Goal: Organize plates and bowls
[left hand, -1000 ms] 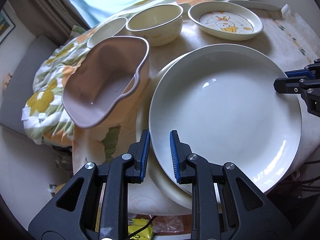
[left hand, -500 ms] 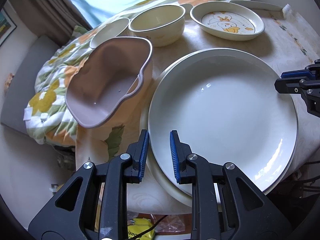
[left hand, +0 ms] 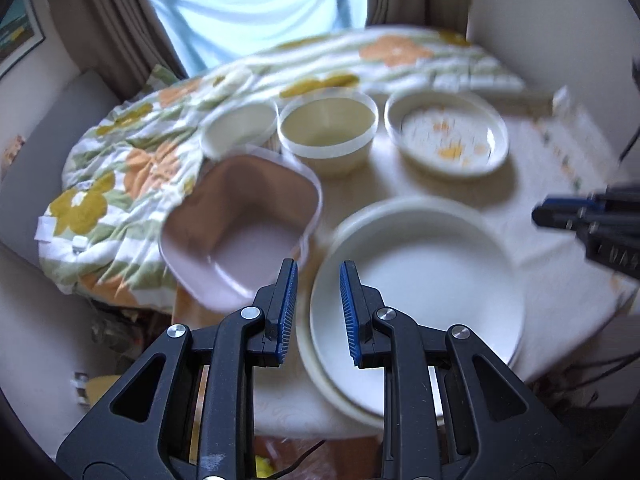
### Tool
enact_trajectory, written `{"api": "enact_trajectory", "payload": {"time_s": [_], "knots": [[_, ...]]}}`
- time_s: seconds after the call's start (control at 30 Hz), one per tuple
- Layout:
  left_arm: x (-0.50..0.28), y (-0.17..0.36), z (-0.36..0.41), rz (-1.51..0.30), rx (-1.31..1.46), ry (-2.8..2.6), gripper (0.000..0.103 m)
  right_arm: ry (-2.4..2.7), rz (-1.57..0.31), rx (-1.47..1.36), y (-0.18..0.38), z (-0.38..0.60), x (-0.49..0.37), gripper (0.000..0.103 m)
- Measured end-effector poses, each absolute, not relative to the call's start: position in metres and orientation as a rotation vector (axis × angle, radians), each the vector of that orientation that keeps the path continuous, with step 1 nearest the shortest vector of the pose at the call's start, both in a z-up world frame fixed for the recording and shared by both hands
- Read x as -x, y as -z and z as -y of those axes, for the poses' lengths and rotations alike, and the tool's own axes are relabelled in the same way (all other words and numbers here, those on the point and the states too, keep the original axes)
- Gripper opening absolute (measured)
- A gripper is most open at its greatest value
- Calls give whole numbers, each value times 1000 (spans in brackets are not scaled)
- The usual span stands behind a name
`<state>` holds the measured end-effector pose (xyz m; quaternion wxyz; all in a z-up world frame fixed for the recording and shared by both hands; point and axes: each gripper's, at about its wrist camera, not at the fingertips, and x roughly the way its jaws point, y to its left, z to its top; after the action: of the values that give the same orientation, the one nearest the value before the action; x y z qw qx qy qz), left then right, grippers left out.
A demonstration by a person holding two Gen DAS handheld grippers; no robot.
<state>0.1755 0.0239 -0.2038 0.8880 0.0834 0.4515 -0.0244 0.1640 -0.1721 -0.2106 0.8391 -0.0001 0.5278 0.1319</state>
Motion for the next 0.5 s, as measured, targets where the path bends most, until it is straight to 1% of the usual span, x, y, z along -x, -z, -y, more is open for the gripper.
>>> {"api": "enact_trajectory", "payload": {"time_s": [0.03, 0.07, 0.1, 0.13, 0.17, 0.2, 0.23, 0.33, 0.5], "knots": [[-179, 191, -25, -900, -144, 58, 19, -280, -1096, -22, 203, 177, -164, 20], [-183, 179, -26, -865, -111, 72, 21, -278, -1074, -46, 195, 183, -164, 29], [-188, 168, -26, -838, -75, 93, 23, -272, -1047, -67, 186, 188, -164, 63], [-196, 160, -26, -823, -45, 118, 35, -267, -1021, -86, 178, 193, -165, 94], [-203, 154, -25, -817, -21, 136, 72, -264, -997, -105, 171, 198, -165, 97], [-211, 150, -23, -810, 0, 146, 94, -260, -984, -119, 166, 202, -166, 97], [-216, 145, -21, -785, 24, 151, 102, -249, -976, -132, 161, 208, -168, 97], [-235, 142, -9, -799, 78, 207, 103, -205, -977, -114, 150, 222, -181, 97], [-271, 165, 16, -908, 161, 196, 102, -171, -1023, -46, 149, 251, -221, 97]]}}
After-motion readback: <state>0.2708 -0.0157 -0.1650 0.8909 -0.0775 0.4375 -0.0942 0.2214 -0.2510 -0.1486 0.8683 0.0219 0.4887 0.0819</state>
